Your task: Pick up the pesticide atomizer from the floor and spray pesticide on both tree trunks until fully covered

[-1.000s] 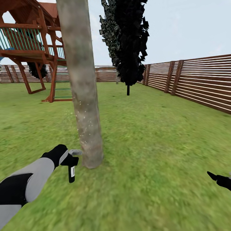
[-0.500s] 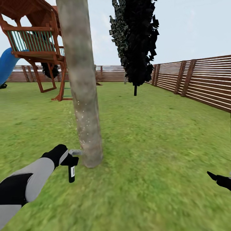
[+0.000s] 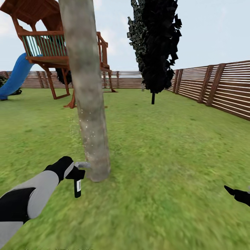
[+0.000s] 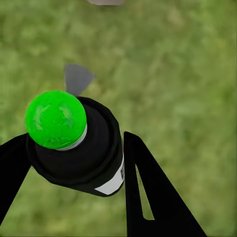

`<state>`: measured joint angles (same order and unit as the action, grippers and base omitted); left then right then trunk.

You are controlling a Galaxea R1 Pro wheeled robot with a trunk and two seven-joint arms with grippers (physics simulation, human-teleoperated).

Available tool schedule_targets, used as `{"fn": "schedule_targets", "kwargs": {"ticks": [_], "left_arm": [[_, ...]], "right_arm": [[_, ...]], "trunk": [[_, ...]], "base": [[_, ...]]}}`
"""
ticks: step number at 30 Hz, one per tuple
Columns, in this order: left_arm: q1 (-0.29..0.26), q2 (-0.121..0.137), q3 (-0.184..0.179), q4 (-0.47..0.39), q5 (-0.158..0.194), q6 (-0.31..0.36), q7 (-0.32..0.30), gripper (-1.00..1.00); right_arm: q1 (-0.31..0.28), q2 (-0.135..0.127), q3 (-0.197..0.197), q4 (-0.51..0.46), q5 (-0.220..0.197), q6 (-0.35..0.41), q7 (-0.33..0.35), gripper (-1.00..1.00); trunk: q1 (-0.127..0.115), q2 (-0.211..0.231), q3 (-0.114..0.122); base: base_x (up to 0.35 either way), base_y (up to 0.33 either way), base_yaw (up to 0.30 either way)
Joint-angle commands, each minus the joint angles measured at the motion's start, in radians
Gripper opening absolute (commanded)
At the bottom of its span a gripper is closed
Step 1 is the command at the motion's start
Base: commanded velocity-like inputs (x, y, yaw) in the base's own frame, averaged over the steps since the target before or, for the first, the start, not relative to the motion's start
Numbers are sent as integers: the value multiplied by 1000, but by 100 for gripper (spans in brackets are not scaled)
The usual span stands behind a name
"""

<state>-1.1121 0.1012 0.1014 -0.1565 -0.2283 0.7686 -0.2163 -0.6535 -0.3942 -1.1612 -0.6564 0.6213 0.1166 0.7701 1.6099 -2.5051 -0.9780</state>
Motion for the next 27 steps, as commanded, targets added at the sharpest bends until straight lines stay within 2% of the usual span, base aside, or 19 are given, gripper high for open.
{"fn": "schedule_targets", "kwargs": {"ticks": [1, 7, 11, 13, 16, 20, 23, 27], "left_arm": [[0, 0, 0, 0, 0, 0, 0, -100], [0, -6, 1, 0, 1, 0, 0, -100], [4, -4, 1, 1, -1, -1, 0, -100], [68, -3, 2, 9, -1, -16, 0, -100], [129, -4, 4, 13, 6, -100, 0, -100], [139, 0, 17, 3, 9, -122, 0, -100], [139, 1, 90, -53, 9, -132, 0, -100], [140, 2, 145, -68, 8, -133, 0, -100]], "right_arm": [[0, 0, 0, 0, 0, 0, 0, 100], [0, 0, 0, 0, 0, 0, 0, 100], [0, 1, 2, 0, 0, 0, -1, 100], [0, 0, 2, 0, 0, 0, -1, 100], [0, 0, 1, 0, 0, 0, -2, 100], [0, 0, 2, 0, 0, 0, -2, 100], [0, 0, 2, 0, 0, 0, -2, 100], [0, 0, 2, 0, 0, 0, -2, 100]], "trunk": [[0, 0, 0], [0, 0, 0], [0, 0, 0], [0, 0, 0], [0, 0, 0], [0, 0, 0], [0, 0, 0], [0, 0, 0]], "base": [[14, -126, 160], [2, -284, 31], [0, -304, 202], [8, -305, 244], [73, -305, 248], [127, -305, 183], [151, -305, 23], [164, -305, 3]]}}
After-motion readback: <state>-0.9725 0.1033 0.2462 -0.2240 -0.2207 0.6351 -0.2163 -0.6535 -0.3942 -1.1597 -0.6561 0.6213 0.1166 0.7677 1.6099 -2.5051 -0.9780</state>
